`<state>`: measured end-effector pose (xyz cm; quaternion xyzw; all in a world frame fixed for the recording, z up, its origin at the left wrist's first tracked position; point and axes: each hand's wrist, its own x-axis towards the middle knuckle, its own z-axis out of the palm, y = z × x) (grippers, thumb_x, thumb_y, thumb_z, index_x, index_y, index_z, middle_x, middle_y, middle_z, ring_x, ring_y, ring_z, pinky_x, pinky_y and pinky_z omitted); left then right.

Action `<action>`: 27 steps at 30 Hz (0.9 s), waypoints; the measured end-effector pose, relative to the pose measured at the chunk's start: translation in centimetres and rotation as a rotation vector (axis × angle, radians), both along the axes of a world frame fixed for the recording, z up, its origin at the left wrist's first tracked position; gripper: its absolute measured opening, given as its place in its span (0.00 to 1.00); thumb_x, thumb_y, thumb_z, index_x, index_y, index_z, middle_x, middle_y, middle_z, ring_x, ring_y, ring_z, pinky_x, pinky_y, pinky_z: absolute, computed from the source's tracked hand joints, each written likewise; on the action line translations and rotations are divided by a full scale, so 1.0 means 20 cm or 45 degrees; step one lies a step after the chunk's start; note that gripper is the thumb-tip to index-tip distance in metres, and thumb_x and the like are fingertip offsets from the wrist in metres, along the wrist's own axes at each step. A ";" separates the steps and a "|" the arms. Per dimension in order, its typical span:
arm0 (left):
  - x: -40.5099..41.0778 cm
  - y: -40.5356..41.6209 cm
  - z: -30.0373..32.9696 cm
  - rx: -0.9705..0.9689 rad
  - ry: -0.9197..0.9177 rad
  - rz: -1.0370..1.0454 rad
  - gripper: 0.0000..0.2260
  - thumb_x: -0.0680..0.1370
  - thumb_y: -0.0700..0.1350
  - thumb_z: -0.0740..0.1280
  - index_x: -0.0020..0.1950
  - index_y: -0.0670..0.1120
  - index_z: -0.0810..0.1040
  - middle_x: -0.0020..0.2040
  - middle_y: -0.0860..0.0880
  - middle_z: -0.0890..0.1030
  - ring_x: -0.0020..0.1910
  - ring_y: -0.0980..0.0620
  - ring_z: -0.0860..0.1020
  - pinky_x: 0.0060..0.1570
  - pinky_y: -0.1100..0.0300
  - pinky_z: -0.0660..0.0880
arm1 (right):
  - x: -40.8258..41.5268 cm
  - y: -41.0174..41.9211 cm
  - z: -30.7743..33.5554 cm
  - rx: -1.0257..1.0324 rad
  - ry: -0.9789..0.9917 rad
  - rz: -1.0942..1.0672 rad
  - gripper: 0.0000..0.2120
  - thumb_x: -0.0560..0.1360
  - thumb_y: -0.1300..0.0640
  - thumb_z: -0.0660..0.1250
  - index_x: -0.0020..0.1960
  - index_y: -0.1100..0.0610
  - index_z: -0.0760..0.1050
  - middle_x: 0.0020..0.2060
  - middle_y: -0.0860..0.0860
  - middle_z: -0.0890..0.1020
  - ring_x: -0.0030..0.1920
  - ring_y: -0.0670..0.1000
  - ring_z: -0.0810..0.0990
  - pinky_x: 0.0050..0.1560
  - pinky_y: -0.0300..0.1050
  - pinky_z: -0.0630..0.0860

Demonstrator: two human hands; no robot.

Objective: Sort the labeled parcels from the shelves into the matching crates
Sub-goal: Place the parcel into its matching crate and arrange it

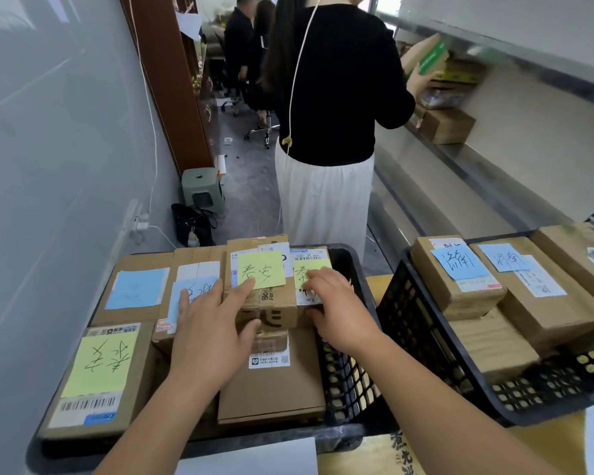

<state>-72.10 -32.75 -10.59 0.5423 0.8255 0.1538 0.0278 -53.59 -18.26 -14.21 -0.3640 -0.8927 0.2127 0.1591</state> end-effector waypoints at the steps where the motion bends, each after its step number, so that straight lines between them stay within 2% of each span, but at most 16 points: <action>1: 0.00 -0.01 0.00 -0.009 0.003 -0.003 0.31 0.78 0.62 0.65 0.79 0.62 0.58 0.78 0.46 0.67 0.76 0.46 0.64 0.79 0.42 0.46 | 0.00 0.01 0.00 -0.007 -0.011 0.009 0.23 0.75 0.65 0.69 0.69 0.54 0.74 0.73 0.47 0.69 0.76 0.49 0.59 0.74 0.34 0.53; 4: 0.01 -0.04 0.00 -0.018 -0.006 -0.022 0.36 0.78 0.63 0.65 0.81 0.63 0.50 0.81 0.46 0.58 0.79 0.45 0.57 0.79 0.45 0.45 | 0.01 -0.01 0.00 -0.003 -0.030 0.023 0.28 0.77 0.61 0.70 0.75 0.50 0.69 0.76 0.47 0.66 0.79 0.51 0.57 0.79 0.50 0.58; 9: 0.02 -0.07 0.02 0.009 -0.055 -0.014 0.36 0.77 0.60 0.68 0.80 0.64 0.52 0.82 0.45 0.55 0.80 0.43 0.54 0.79 0.46 0.46 | 0.04 -0.04 0.04 -0.034 -0.048 -0.084 0.31 0.79 0.59 0.67 0.79 0.46 0.63 0.81 0.46 0.58 0.82 0.51 0.48 0.79 0.49 0.54; 11: 0.02 -0.07 0.02 -0.002 -0.073 -0.003 0.35 0.78 0.60 0.67 0.80 0.65 0.53 0.82 0.45 0.55 0.80 0.42 0.54 0.79 0.46 0.47 | 0.03 -0.03 0.04 -0.045 -0.121 -0.086 0.32 0.79 0.60 0.68 0.79 0.45 0.63 0.82 0.47 0.56 0.82 0.52 0.46 0.79 0.52 0.55; 14: 0.01 -0.05 0.02 0.014 -0.092 0.000 0.32 0.79 0.58 0.66 0.80 0.65 0.54 0.80 0.46 0.61 0.78 0.43 0.59 0.78 0.46 0.49 | 0.02 0.00 0.04 -0.041 -0.181 -0.066 0.32 0.78 0.62 0.68 0.79 0.47 0.65 0.81 0.48 0.57 0.81 0.52 0.48 0.79 0.57 0.57; 18: 0.00 -0.01 0.02 0.039 -0.123 -0.031 0.27 0.80 0.56 0.66 0.78 0.62 0.61 0.71 0.51 0.74 0.70 0.47 0.69 0.78 0.44 0.55 | -0.01 -0.02 0.02 -0.010 -0.134 -0.084 0.33 0.75 0.67 0.66 0.77 0.49 0.67 0.79 0.47 0.63 0.79 0.52 0.54 0.78 0.57 0.58; 22: 0.02 -0.01 0.04 0.129 -0.262 0.048 0.23 0.79 0.51 0.69 0.74 0.58 0.70 0.67 0.52 0.78 0.67 0.47 0.71 0.77 0.46 0.58 | -0.04 -0.04 0.01 0.032 -0.075 -0.076 0.31 0.72 0.69 0.66 0.73 0.49 0.73 0.74 0.46 0.71 0.73 0.52 0.60 0.73 0.58 0.65; 24: 0.03 -0.02 0.03 0.161 -0.299 0.080 0.23 0.79 0.50 0.70 0.73 0.58 0.71 0.66 0.53 0.79 0.67 0.47 0.72 0.76 0.45 0.61 | -0.05 -0.03 0.01 0.046 -0.076 -0.075 0.31 0.72 0.68 0.66 0.72 0.48 0.74 0.73 0.45 0.72 0.71 0.51 0.61 0.72 0.56 0.67; 27: 0.04 -0.04 0.02 0.177 -0.324 0.089 0.22 0.79 0.50 0.70 0.73 0.58 0.72 0.66 0.53 0.79 0.68 0.48 0.72 0.77 0.46 0.60 | -0.04 -0.03 0.02 0.078 -0.107 -0.050 0.32 0.72 0.68 0.68 0.73 0.48 0.74 0.74 0.45 0.73 0.70 0.51 0.62 0.71 0.56 0.68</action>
